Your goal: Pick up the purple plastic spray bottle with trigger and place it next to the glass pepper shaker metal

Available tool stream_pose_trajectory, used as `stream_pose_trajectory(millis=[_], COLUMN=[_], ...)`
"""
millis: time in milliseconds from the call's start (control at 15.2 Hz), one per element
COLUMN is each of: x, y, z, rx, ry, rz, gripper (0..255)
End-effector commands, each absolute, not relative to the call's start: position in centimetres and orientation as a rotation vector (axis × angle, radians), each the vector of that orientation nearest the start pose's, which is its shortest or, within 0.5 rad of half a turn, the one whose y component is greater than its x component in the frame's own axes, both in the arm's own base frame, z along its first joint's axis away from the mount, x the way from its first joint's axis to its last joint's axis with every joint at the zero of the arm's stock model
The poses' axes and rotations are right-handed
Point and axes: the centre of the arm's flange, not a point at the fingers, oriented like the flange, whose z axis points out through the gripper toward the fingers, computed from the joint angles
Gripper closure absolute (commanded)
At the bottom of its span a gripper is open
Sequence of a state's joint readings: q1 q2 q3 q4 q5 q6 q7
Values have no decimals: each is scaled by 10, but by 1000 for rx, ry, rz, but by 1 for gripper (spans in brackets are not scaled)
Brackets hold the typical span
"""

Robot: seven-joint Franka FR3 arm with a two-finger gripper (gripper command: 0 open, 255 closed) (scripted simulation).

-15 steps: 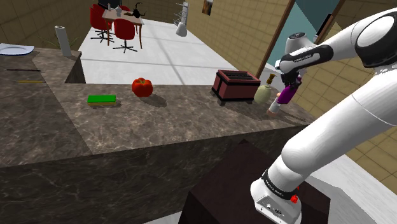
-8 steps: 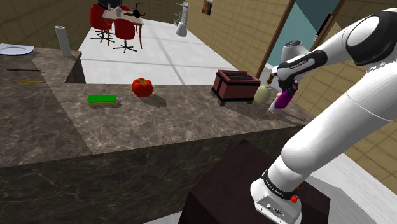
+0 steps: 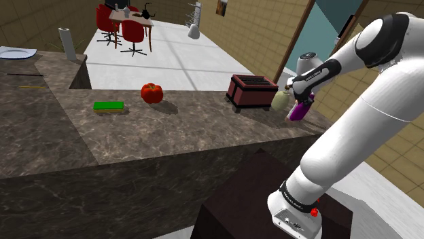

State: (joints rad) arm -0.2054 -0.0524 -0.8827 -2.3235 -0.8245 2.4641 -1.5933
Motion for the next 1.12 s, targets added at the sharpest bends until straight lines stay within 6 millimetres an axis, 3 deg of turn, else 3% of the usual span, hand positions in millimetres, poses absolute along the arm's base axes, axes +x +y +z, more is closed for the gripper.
stream_pose_trajectory(millis=[0, 660, 1056], x=[242, 242, 242], y=[-461, -461, -461], z=[359, 308, 308], rx=[-2830, -2830, -2830], ry=[-1760, -1760, -1760], rz=[804, 804, 804], gripper=[255, 255, 255])
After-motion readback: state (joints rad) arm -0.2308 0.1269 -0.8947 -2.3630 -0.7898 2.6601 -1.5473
